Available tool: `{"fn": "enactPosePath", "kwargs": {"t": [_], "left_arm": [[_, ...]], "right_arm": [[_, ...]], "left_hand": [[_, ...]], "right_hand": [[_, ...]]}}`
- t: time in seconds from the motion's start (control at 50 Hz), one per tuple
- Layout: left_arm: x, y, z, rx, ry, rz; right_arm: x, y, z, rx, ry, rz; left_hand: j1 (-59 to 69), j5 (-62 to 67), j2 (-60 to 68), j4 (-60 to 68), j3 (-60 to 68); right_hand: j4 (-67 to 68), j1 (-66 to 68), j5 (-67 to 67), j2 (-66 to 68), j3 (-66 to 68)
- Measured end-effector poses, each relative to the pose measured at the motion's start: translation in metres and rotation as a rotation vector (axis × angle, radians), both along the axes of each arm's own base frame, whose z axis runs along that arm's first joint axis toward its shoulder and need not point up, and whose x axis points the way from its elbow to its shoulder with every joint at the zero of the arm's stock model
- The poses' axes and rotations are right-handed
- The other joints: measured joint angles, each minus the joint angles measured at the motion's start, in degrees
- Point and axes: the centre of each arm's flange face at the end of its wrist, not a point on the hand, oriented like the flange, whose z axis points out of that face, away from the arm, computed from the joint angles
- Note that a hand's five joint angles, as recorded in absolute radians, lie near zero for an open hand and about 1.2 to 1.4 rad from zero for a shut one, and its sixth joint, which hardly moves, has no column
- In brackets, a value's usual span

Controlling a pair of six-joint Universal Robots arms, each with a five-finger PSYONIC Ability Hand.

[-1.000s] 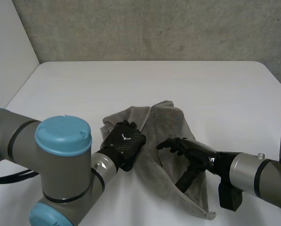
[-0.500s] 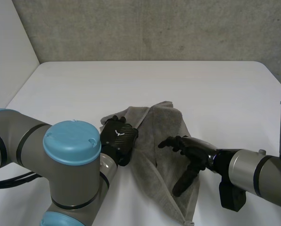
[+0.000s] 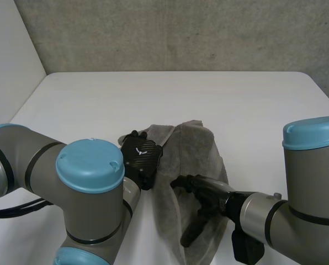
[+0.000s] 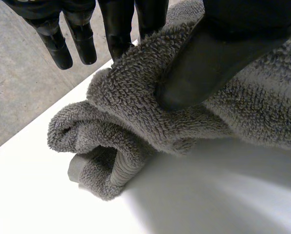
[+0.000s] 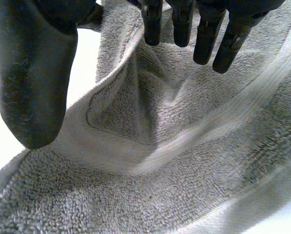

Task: Fold the towel.

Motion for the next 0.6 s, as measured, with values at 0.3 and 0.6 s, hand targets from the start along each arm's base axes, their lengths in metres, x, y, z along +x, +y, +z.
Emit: {"fn": "enactPosePath", "kwargs": {"t": [0.3,0.6], "left_arm": [[0.002,0.001,0.003,0.018,0.041,0.014],[0.007,-0.001,0.015,0.002,0.066,0.032]], "right_arm": [[0.022,0.003,-0.030,0.013,-0.019,0.050],[0.025,-0.017,-0.017,-0.095,-0.080,0.038]], "left_hand": [[0.0,0.0,0.0,0.0,0.0],[-26.3,-28.0,-24.6,0.0,0.0]], "right_hand": [[0.0,48.5,46.7,47.5,0.0],[0.0,62.8,61.9,59.6,0.0]]}}
